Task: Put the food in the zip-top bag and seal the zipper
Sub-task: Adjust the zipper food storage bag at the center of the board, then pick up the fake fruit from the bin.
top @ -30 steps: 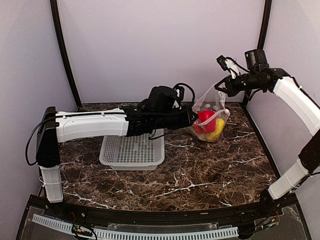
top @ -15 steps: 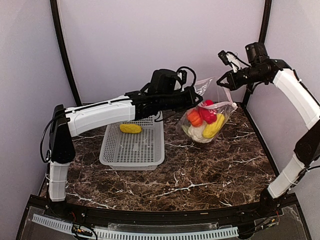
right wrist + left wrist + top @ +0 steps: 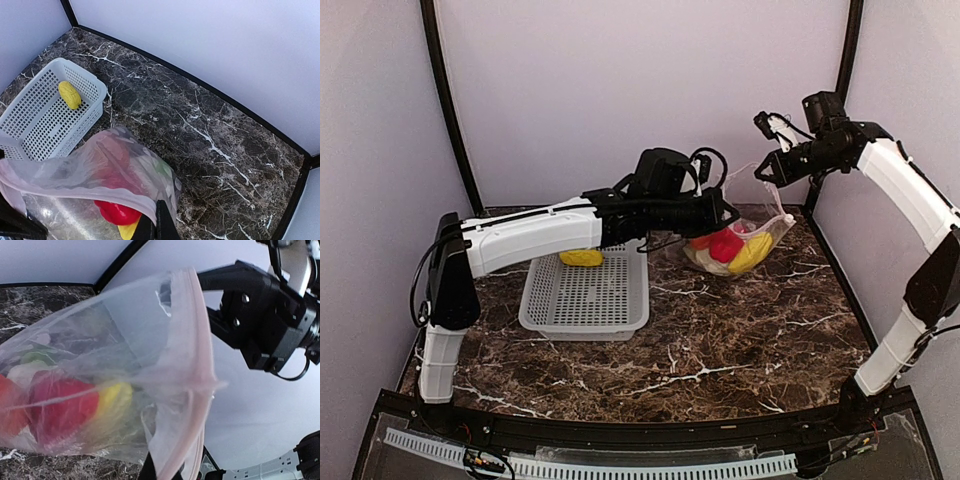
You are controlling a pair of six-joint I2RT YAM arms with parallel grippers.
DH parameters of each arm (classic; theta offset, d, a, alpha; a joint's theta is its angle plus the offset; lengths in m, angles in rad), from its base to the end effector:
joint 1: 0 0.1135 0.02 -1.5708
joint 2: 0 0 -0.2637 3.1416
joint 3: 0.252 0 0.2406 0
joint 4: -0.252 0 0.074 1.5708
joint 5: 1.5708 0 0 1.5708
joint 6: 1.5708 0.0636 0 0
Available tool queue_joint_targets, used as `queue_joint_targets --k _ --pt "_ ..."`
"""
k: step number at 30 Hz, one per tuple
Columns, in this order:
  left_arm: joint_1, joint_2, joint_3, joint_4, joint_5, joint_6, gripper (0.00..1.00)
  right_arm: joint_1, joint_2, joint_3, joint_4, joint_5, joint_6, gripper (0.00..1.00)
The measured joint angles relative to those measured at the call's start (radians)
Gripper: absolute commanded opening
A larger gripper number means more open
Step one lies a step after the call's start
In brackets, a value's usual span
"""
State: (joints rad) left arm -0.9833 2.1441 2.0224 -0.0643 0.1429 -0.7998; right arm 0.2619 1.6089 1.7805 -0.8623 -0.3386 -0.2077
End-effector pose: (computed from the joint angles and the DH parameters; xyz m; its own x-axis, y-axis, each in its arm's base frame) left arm 0.2897 -0.4513 0.3410 -0.7179 -0.2027 -0.6659 0.5546 0.4115 -0.7232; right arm 0.3352 0.1117 0.3905 -0.5008 -0.3356 -0.7979 -0.6078 0.7926 0.0481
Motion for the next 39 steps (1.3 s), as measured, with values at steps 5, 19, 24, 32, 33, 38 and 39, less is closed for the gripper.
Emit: queue_joint_targets --k 5,19,24,32,33,38,39 --pt "0.007 0.003 -0.002 0.013 0.039 0.022 0.48 0.002 0.01 0.06 -0.01 0.026 0.005 0.0" --pt "0.204 -0.362 -0.669 0.068 0.092 0.144 0.66 -0.041 0.071 0.181 -0.015 0.129 0.004 0.0" --pt "0.31 -0.488 -0.808 0.001 -0.028 0.219 0.72 -0.046 0.055 0.124 0.027 0.074 0.012 0.0" --pt "0.311 -0.516 -0.791 -0.129 -0.222 0.45 0.81 0.04 -0.118 -0.309 0.148 -0.18 -0.005 0.0" --pt "0.313 -0.513 -0.779 -0.145 -0.227 0.504 0.81 0.045 -0.133 -0.339 0.156 -0.2 -0.008 0.0" --pt "0.333 -0.459 -0.685 -0.213 -0.175 0.789 0.79 0.041 -0.214 -0.467 0.23 -0.267 -0.016 0.0" --pt "0.335 -0.443 -0.663 -0.231 -0.169 0.834 0.79 0.04 -0.221 -0.474 0.241 -0.274 -0.016 0.0"
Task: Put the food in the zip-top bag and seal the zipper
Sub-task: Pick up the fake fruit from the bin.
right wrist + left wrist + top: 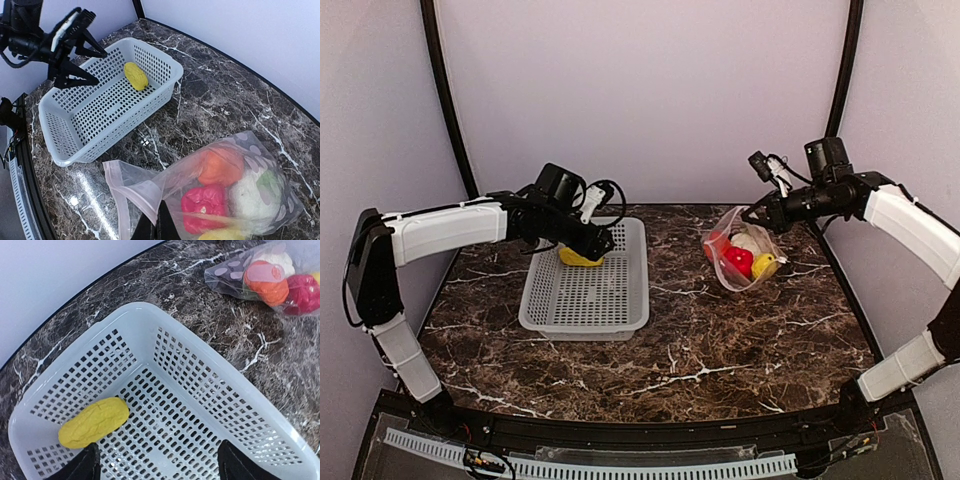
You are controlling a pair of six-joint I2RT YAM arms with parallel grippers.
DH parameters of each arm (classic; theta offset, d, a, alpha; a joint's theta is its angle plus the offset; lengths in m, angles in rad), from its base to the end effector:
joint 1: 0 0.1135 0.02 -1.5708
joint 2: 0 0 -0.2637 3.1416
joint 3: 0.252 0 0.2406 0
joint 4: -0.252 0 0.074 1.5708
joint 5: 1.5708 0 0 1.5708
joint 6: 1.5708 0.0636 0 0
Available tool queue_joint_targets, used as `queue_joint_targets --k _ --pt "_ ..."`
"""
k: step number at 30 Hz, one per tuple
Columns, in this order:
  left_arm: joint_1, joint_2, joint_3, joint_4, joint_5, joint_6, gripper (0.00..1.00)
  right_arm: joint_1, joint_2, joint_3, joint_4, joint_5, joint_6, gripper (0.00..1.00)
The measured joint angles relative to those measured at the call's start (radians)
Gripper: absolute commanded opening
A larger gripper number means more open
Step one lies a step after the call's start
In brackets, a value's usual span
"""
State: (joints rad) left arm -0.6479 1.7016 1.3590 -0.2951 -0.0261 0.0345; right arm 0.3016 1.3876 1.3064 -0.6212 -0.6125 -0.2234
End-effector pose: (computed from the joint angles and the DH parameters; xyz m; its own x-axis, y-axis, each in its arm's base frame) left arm 0.3236 -0.2428 0.2713 -0.4542 0.3870 -0.8025 0.6026 0.7969 0.0432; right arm 0.2806 0.1256 0.3323 -0.4549 -0.3313 -0.8266 -0.7823 0.5922 0.1931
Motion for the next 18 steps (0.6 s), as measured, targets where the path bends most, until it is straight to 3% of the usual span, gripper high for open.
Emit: queue_joint_targets --k 7,18 --pt "0.043 0.142 0.145 -0.131 0.06 0.262 0.72 -0.002 -0.01 -0.048 0.083 -0.061 0.0 0.0" --pt "0.129 0.329 0.322 -0.236 0.046 0.432 0.7 -0.002 -0.01 -0.09 0.121 -0.093 -0.006 0.0"
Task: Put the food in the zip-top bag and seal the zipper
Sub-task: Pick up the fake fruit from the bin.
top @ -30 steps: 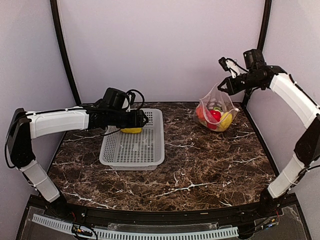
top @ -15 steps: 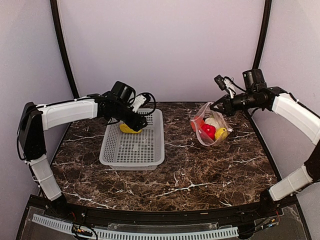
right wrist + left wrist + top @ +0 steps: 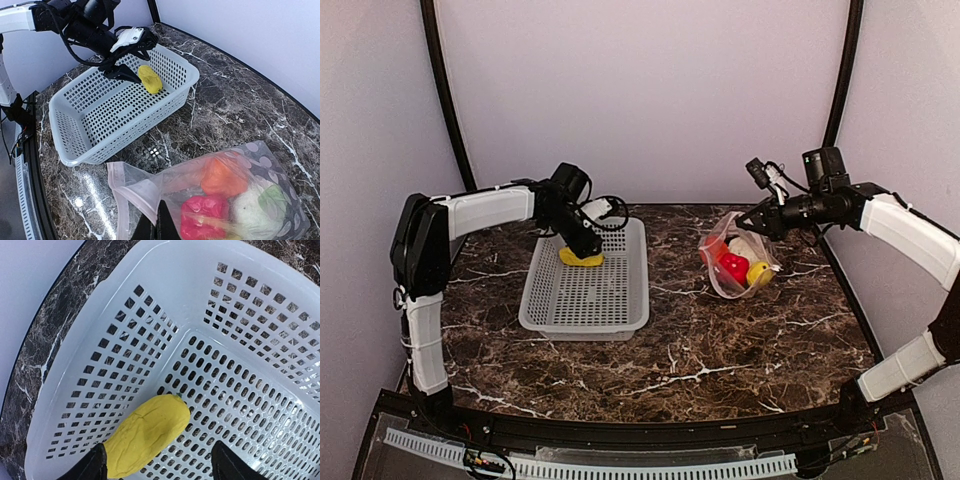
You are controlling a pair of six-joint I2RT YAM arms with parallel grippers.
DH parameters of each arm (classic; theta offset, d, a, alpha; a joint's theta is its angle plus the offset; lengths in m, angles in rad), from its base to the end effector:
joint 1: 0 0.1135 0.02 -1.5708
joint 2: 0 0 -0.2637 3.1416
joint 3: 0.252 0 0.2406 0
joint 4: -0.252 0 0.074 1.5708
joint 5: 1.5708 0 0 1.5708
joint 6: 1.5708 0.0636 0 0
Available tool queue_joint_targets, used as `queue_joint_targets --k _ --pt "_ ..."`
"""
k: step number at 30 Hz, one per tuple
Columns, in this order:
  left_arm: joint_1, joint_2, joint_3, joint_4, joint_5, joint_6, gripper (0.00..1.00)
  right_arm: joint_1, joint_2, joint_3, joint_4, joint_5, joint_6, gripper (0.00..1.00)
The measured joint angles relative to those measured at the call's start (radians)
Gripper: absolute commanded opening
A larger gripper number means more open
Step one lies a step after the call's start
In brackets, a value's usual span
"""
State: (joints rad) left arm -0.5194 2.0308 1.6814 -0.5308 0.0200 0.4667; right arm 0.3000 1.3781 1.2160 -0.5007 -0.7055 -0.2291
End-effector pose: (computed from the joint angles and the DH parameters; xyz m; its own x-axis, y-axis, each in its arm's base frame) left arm 0.4023 -0.2315 0.2203 -0.3694 0.7294 -0.5758 0.7542 0.5973 0.2728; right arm 0.2798 0.1297 0.3186 -0.4105 -0.3079 -0.8583 -0.8281 0.5199 0.2095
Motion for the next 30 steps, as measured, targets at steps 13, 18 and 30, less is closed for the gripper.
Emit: queue_joint_targets --k 13,18,30 --pt "0.045 0.119 0.041 -0.011 -0.042 0.057 0.7 0.0 -0.01 -0.017 0.006 0.003 -0.01 0.0" --pt "0.051 0.157 0.042 -0.012 -0.045 0.064 0.65 0.0 -0.01 -0.02 0.006 0.003 -0.019 0.0" --pt "-0.023 0.158 0.052 -0.124 0.032 -0.068 0.47 0.0 -0.014 -0.025 0.007 0.002 -0.024 0.0"
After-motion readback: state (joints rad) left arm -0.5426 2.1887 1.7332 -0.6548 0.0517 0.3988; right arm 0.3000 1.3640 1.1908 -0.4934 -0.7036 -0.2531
